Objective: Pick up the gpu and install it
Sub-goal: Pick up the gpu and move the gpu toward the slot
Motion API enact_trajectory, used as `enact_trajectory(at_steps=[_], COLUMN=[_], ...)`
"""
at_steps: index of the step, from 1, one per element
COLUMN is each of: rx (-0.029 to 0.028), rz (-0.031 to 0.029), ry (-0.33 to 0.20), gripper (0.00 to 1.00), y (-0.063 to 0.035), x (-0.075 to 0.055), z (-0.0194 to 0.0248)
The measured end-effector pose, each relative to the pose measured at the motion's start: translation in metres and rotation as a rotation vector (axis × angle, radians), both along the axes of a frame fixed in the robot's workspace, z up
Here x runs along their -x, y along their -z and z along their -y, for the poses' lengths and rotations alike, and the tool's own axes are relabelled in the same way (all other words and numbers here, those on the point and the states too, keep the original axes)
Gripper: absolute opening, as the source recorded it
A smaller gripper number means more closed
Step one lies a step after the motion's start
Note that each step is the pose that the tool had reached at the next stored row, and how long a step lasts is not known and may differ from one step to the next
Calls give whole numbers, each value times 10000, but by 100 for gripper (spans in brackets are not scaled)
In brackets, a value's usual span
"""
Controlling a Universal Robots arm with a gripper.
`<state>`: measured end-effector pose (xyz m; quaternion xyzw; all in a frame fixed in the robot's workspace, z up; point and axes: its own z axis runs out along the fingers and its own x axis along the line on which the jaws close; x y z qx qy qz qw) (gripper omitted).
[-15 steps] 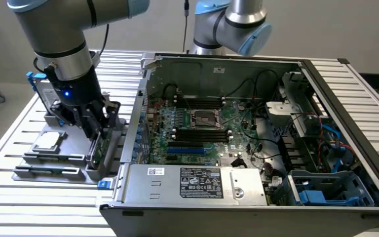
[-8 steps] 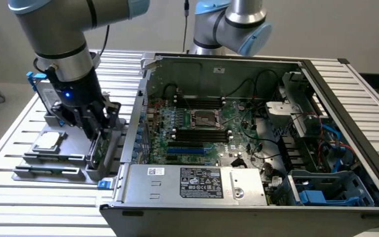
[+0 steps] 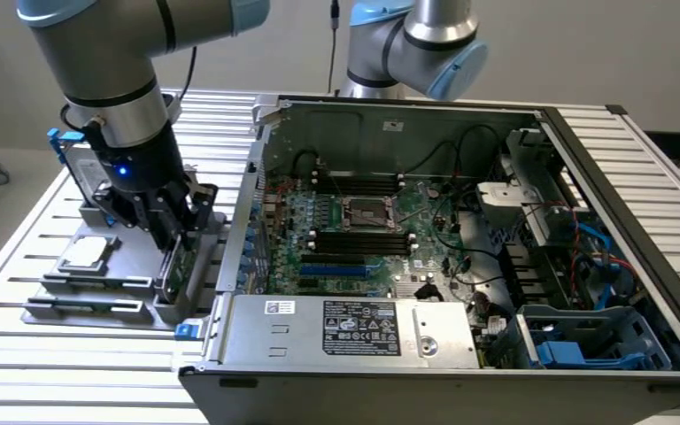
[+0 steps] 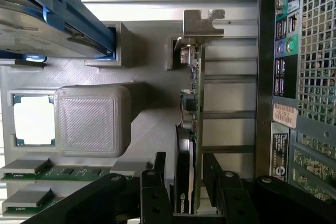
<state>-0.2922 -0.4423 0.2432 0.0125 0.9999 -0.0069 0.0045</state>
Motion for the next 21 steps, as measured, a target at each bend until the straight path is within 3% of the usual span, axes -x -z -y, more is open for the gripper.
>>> enact_trajectory(at_steps=[5, 6, 10, 11, 21], rx=[1, 1, 2, 2, 1], rz=[-1, -1, -2, -2, -1], ry=[1, 1, 1, 1, 1], gripper=[40, 33, 31, 26, 26], y=[-1, -1, -1, -1, -1], x=[1, 1, 1, 1, 0], z=[-1, -1, -1, -1, -1])
